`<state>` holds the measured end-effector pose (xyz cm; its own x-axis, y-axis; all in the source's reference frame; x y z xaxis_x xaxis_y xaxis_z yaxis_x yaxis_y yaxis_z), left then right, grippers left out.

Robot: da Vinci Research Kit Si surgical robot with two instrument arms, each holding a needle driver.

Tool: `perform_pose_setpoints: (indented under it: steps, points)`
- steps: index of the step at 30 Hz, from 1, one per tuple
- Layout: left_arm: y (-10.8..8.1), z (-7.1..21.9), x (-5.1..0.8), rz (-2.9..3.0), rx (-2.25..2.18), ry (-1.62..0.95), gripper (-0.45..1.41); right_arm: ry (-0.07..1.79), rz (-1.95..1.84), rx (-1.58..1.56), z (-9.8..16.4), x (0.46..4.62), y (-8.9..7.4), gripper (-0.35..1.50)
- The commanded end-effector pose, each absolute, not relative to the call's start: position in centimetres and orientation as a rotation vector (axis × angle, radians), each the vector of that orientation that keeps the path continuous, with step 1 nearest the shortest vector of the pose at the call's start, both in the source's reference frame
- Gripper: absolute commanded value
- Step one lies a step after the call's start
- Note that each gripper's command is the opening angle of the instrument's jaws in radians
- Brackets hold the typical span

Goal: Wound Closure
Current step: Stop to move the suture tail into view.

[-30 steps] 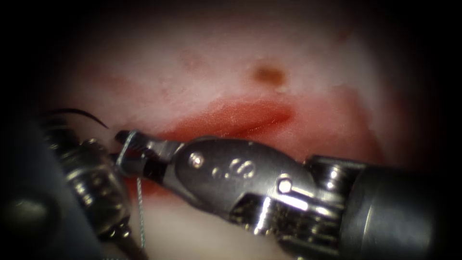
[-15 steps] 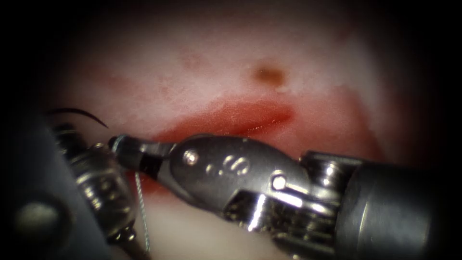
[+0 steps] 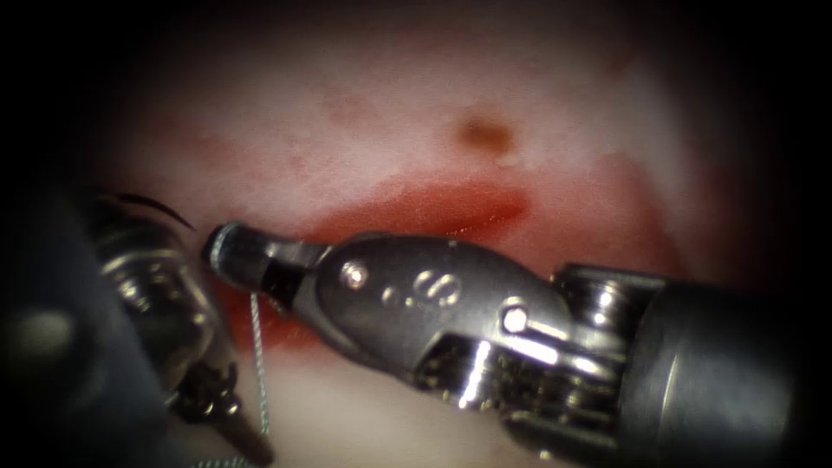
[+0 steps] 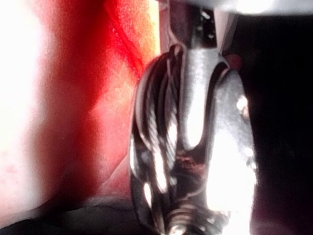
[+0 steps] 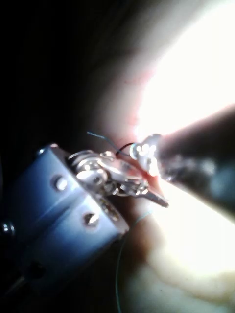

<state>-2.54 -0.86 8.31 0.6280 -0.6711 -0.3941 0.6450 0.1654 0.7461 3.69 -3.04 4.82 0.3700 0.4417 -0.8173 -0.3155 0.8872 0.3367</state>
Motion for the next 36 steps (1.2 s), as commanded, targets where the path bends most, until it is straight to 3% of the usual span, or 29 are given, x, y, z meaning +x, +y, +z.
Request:
perform_pose_setpoints:
  steps: [1, 10, 16, 25, 36]
  points:
    - [-0.68, 8.29, -2.47, -0.948, 1.037, -0.046, -0.45, 1.103, 0.482, 0.150, 4.75, 3.63, -2.98, -0.35]
    - [-0.38, 8.30, -2.07, -0.987, 0.968, -0.044, -0.45, 1.068, 0.497, 0.274, 4.68, 3.02, -2.93, -0.35]
    - [-0.42, 8.18, -1.98, -0.981, 1.002, -0.027, -0.45, 1.037, 0.561, 0.207, 4.68, 2.87, -2.83, -0.35]
    - [-0.80, 8.05, -2.08, -0.855, 1.152, 0.061, -0.45, 0.998, 0.648, 0.140, 4.77, 2.98, -2.75, -0.35]
    - [-1.12, 8.14, -2.02, -0.745, 1.217, 0.173, -0.45, 1.041, 0.592, 0.246, 4.80, 3.52, -2.98, -0.35]
